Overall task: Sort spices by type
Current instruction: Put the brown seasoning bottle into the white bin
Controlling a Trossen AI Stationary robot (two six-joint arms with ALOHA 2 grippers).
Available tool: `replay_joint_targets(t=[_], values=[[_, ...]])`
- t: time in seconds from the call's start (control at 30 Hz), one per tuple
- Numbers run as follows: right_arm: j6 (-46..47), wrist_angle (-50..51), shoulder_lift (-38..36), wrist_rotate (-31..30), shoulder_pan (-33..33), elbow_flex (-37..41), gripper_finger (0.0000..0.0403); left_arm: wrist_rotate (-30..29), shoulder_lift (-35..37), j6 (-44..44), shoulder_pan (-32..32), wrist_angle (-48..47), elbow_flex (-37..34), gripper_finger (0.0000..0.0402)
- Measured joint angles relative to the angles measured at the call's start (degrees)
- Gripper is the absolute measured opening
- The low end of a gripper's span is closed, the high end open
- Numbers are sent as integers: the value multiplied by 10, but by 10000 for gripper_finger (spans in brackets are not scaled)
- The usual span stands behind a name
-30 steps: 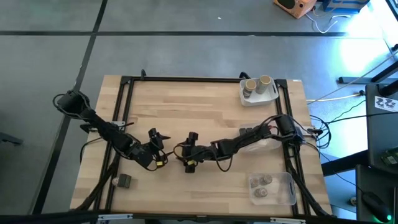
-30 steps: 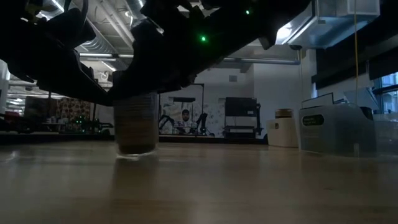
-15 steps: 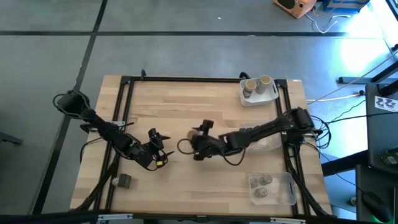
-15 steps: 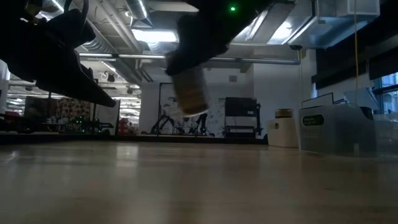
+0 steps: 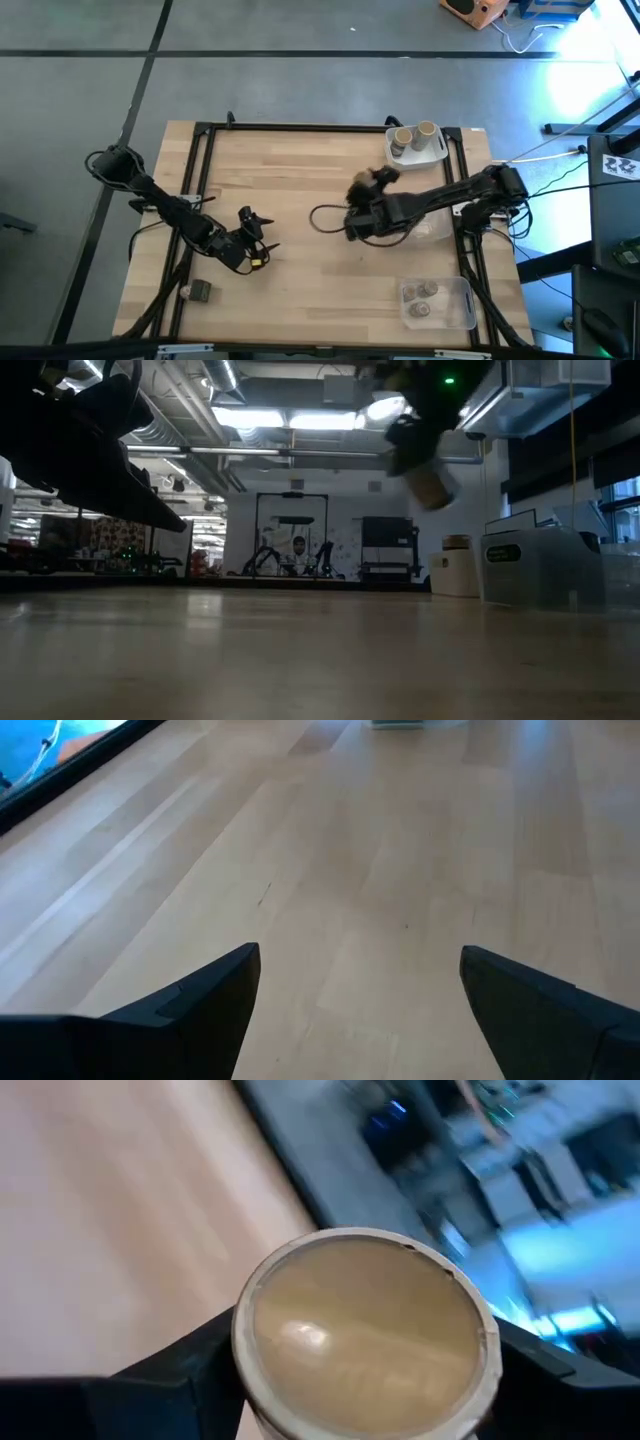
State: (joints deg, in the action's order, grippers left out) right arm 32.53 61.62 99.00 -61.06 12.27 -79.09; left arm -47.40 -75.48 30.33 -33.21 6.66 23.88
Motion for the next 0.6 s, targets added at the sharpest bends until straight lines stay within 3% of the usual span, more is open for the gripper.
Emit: replay_joint_targets(t=[0.1,0.23,0.6], values=[[110,128,-24,-32,-16,1,280,0,0,-11,2,0,0,327],[204,215,-65,-54,-42,25,280,-4,0,-17,17,0,0,327],[230,175,-201,-46,-163,146,280,-5,0,-94,59,0,0,327]])
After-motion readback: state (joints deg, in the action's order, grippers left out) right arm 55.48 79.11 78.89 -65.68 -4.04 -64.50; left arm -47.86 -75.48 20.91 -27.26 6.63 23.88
